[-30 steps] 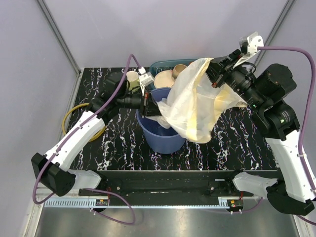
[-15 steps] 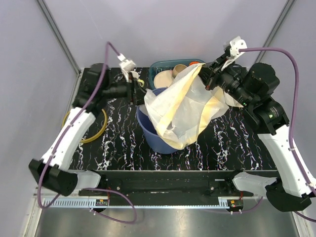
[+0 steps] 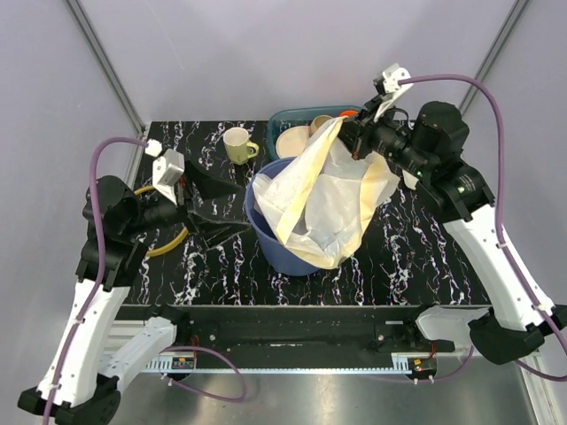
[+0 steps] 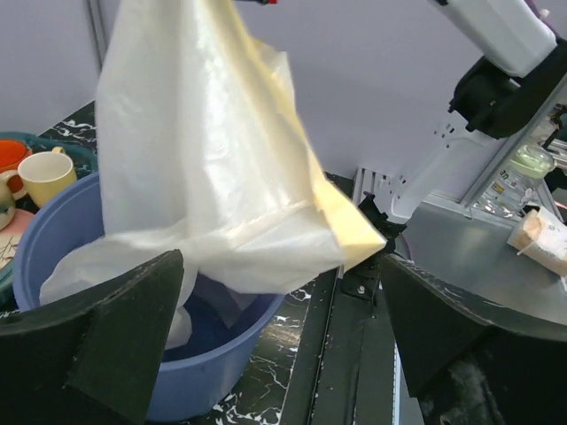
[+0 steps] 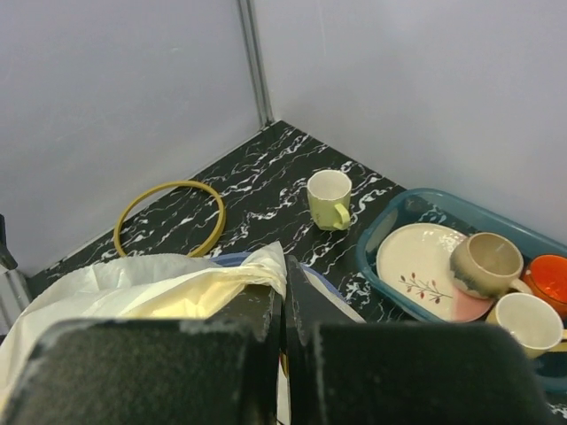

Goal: Put the trash bags into the trash bin

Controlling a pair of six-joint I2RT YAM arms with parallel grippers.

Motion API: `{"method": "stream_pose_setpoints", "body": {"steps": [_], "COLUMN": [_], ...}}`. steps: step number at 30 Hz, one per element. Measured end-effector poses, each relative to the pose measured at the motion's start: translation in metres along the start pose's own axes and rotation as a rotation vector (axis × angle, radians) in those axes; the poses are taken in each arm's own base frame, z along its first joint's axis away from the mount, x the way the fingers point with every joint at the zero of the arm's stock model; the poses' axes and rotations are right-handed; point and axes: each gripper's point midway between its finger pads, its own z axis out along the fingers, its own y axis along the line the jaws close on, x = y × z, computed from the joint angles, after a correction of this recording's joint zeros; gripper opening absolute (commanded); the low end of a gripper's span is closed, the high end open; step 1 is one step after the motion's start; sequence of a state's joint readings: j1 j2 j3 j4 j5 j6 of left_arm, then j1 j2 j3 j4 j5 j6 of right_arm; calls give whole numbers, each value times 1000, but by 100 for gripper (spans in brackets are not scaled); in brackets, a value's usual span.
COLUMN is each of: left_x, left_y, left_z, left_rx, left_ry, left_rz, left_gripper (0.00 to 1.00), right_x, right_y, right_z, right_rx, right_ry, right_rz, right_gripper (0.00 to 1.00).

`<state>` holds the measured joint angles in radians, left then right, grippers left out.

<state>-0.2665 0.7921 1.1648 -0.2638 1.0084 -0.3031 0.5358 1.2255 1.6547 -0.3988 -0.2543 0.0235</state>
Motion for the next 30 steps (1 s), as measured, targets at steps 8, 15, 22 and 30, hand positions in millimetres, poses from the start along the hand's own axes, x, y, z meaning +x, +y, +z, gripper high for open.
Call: {"method": "stream_pose_setpoints", "body": {"steps": [8,15,22,30], "left_x": [-3,19,41,42], "left_y": [-23,1,14,14], "left_z": [32,50,58,58], "left_rx": [71,-36,-101,-117], "left_ry": [49,155,237,246], "left_rz": [29,-4,-35,-93], "left_gripper": [84,70,38,13], "right_x": [22,33,34,39], "right_y": [10,22,43,50], "right_z": [30,42,46,49], "right_rx": [-98,-173,-265,-305], "right_ry": [61,91,100,117], "right_rz": [59,114,136,141], "right_gripper": [0,0,0,0]}}
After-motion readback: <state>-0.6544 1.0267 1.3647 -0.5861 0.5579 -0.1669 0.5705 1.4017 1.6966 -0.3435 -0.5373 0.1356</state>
